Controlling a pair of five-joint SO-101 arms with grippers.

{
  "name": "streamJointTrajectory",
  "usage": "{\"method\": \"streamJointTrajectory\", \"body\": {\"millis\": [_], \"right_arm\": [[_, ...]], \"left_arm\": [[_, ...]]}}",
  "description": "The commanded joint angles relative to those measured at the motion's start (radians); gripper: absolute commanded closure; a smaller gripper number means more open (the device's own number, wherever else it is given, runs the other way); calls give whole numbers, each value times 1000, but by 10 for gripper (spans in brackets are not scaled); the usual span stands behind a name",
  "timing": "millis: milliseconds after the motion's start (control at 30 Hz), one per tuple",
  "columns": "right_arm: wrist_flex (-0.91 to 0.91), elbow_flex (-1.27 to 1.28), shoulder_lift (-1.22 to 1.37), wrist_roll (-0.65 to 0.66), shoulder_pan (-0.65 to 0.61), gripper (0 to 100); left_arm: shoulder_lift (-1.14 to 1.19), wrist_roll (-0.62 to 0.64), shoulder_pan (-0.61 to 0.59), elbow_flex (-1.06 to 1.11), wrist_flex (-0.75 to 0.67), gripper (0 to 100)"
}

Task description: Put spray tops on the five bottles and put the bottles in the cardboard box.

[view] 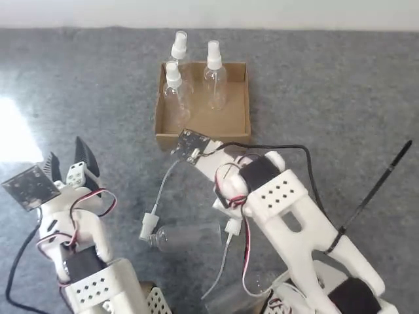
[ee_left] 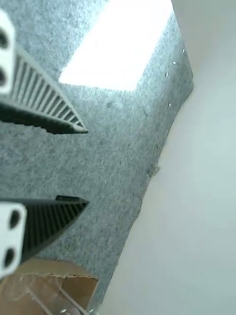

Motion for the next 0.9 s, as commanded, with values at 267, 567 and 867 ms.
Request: {"method": "streamJointTrajectory", "body": {"millis": [267, 567, 867], "right_arm": [[44, -25, -50, -149, -275, 586], [-119, 106, -47, -175, -443, 526], [-311, 218, -28, -172, -452, 534]], "left_arm": [[-14, 17, -5, -8, -34, 799], [-14, 18, 0, -8, -34, 799], [-14, 18, 0, -8, -32, 800]]}}
